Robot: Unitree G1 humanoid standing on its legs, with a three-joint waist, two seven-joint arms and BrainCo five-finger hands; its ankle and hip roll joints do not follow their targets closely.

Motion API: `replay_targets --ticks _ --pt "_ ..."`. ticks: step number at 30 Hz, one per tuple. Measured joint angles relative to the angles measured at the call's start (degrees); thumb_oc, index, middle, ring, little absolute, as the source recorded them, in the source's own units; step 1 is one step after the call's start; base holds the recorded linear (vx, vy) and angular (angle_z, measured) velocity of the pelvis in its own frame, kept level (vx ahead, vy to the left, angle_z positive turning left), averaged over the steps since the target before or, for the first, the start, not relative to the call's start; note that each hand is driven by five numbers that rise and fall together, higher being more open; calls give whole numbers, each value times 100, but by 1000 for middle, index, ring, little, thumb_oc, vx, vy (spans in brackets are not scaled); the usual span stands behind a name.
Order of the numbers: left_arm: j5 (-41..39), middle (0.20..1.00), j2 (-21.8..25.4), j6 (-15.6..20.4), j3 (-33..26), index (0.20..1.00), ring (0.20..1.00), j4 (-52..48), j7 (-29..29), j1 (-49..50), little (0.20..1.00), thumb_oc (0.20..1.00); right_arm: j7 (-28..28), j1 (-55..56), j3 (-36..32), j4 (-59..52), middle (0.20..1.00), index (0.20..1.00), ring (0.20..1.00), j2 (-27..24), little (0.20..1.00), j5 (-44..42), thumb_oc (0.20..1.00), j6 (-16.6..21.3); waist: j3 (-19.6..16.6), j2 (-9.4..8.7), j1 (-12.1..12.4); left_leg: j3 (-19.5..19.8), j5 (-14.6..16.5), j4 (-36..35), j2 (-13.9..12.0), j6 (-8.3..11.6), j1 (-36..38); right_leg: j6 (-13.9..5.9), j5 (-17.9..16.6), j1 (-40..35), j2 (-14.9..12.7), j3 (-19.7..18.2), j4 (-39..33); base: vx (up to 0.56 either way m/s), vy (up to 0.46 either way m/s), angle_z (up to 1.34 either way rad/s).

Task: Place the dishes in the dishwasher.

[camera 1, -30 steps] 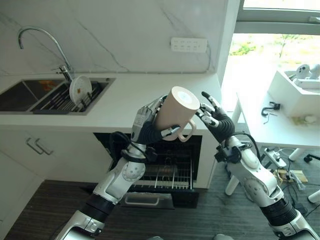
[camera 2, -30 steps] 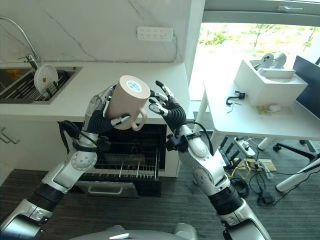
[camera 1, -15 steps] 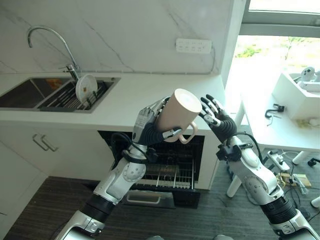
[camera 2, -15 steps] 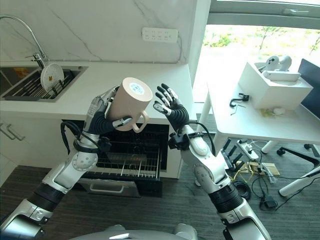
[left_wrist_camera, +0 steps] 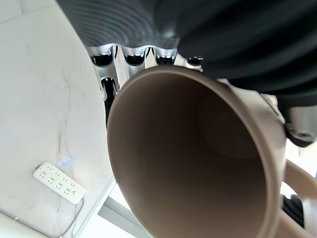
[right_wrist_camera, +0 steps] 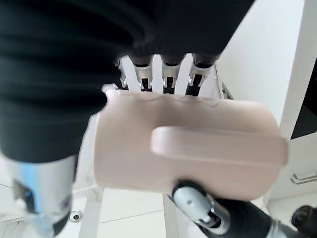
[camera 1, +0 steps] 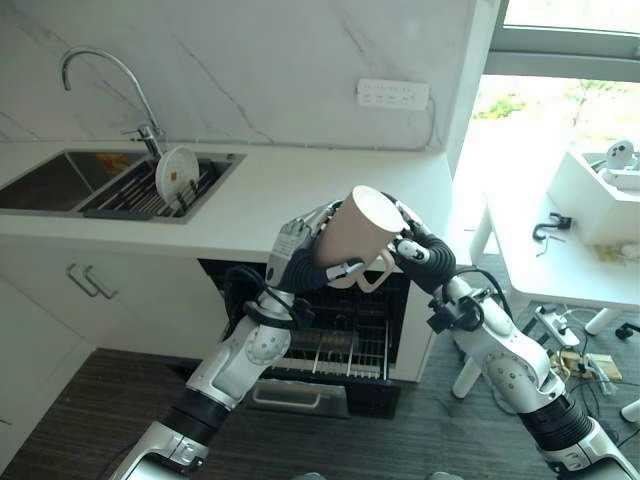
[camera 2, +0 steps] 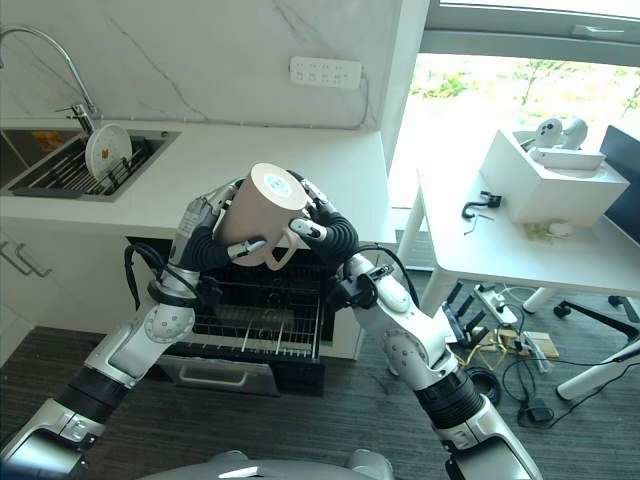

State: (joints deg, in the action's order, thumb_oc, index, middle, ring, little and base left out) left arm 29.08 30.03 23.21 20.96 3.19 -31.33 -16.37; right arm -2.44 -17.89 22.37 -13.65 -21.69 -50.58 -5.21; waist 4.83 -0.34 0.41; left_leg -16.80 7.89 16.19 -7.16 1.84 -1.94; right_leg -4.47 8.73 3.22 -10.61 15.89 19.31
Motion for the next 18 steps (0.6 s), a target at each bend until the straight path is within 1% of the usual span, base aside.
replay_targets --ticks 6,8,13,16,18 --pt "141 200 -1 -7 138 200 200 0 -13 -27 200 200 201 -39 130 14 1000 1000 1000 25 1000 59 1000 -38 -1 0 -5 -12 -3 8 3 -4 -66 3 -3 76 0 -15 11 0 0 0" --pt "149 200 -4 -19 270 200 200 -6 -59 -86 200 200 326 -258 266 251 1000 1000 1000 146 1000 78 1000 -42 -1 0 3 -11 -3 8 4 -4 -61 3 -3 72 3 -17 9 0 0 0" --pt "155 200 3 -158 316 200 200 0 -216 -193 200 200 486 -486 301 292 1000 1000 1000 256 1000 119 1000 -81 0 0 92 -9 -3 8 11 -5 -59 4 -4 68 -2 -17 10 0 0 0" --pt "281 200 7 -329 350 200 200 0 -330 -268 200 200 598 -585 367 341 1000 1000 1000 300 1000 119 1000 -113 0 1 148 0 -4 9 20 -6 -61 3 -4 61 -11 -11 10 0 0 0" --pt "322 200 17 -518 416 200 200 82 -403 -359 200 200 730 -672 379 531 1000 1000 1000 471 1000 120 1000 -177 0 0 144 5 -5 9 30 -9 -63 3 -4 60 -21 -6 13 0 0 0"
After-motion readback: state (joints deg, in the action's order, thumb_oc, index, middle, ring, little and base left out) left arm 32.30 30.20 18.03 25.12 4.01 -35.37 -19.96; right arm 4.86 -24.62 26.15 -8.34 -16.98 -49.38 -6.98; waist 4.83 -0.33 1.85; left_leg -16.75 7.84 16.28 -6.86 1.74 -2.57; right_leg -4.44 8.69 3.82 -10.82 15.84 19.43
